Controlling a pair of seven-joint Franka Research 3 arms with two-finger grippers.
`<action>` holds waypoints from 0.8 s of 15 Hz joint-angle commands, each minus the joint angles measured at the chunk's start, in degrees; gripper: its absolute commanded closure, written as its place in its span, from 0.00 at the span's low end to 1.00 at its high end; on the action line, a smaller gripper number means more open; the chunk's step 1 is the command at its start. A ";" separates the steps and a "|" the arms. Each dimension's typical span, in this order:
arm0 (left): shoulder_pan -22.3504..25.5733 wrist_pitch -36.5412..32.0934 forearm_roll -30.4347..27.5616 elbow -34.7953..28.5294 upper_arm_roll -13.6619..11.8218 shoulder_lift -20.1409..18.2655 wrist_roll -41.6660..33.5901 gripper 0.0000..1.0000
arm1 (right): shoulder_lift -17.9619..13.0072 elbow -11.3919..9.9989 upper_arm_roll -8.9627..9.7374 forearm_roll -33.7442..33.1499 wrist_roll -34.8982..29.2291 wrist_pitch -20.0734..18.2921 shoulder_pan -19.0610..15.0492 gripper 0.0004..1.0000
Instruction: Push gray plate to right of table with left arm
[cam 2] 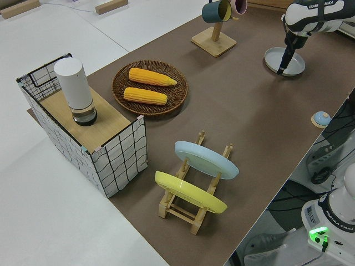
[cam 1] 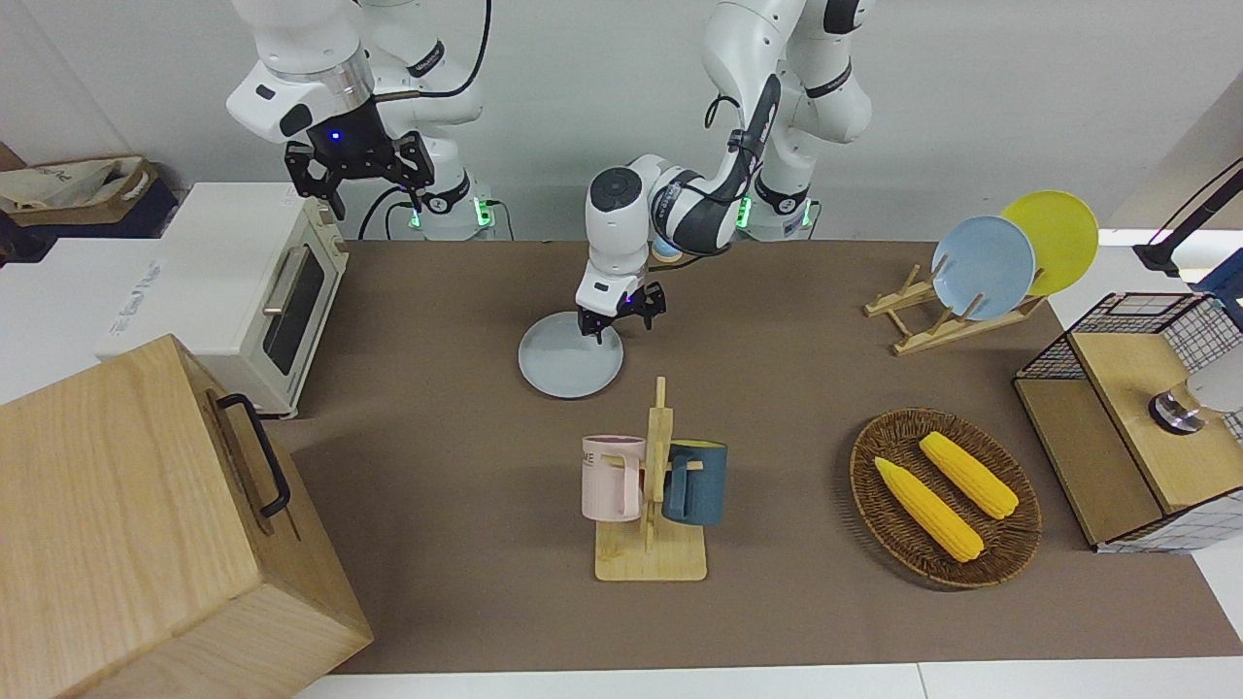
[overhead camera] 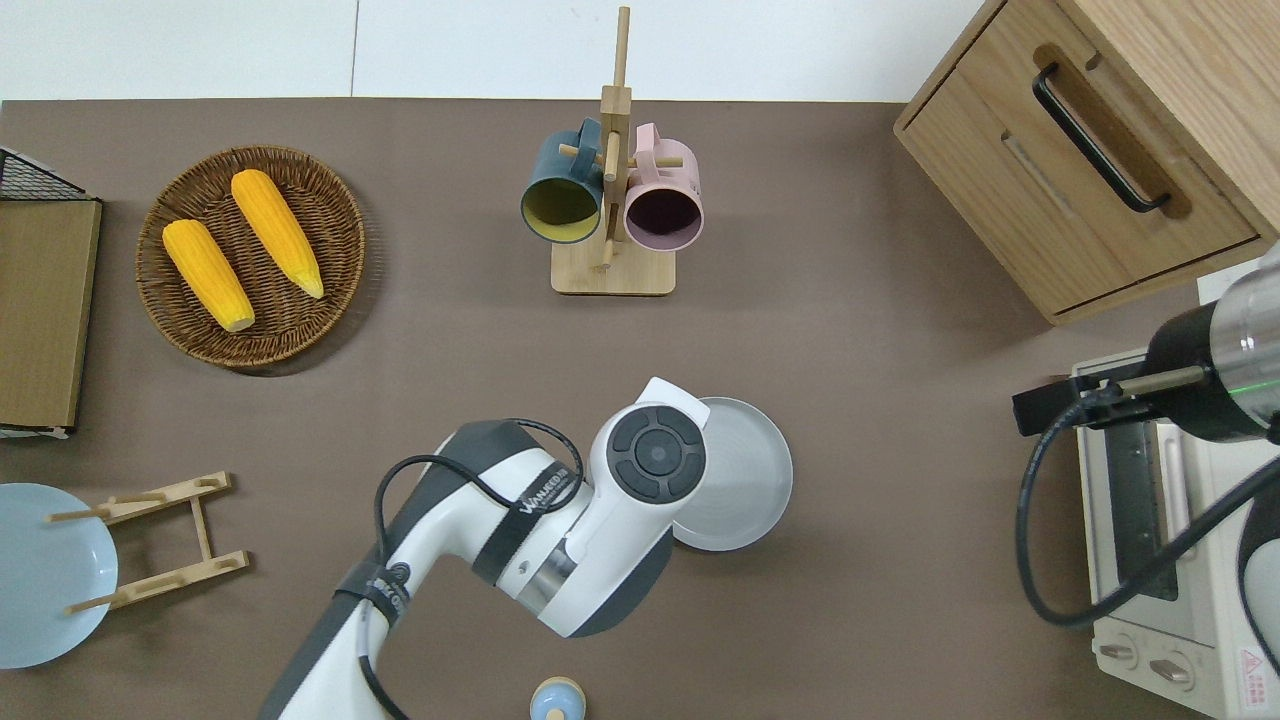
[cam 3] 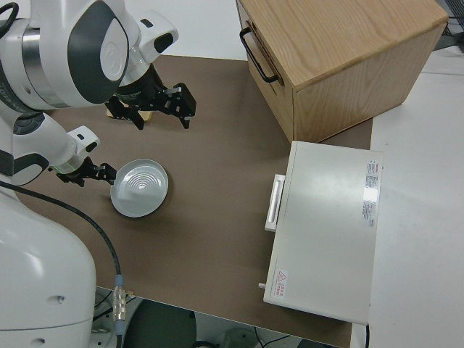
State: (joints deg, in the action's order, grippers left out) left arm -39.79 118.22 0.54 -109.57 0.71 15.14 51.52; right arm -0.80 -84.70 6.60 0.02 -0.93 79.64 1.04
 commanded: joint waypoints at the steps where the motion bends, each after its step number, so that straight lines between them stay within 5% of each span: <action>1: 6.37 -9.83 -1.07 1.38 -0.19 -7.12 -11.24 0.01 | -0.17 0.50 0.96 0.33 -0.74 -0.89 -1.13 0.02; 6: 16.13 -17.83 -1.07 2.87 -0.19 -15.05 -20.31 0.01 | -0.17 0.50 0.87 0.25 -0.74 -0.89 -1.13 0.02; 12: 27.11 -27.51 -1.07 10.77 -0.19 -15.50 -30.33 0.01 | -0.17 0.50 0.96 0.33 -0.74 -0.89 -1.13 0.02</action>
State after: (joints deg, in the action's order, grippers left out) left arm -17.83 94.86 0.25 -103.47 -0.06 -1.29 25.07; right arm -0.80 -84.70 6.60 0.02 -0.93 79.64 1.04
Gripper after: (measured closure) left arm 0.004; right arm 0.013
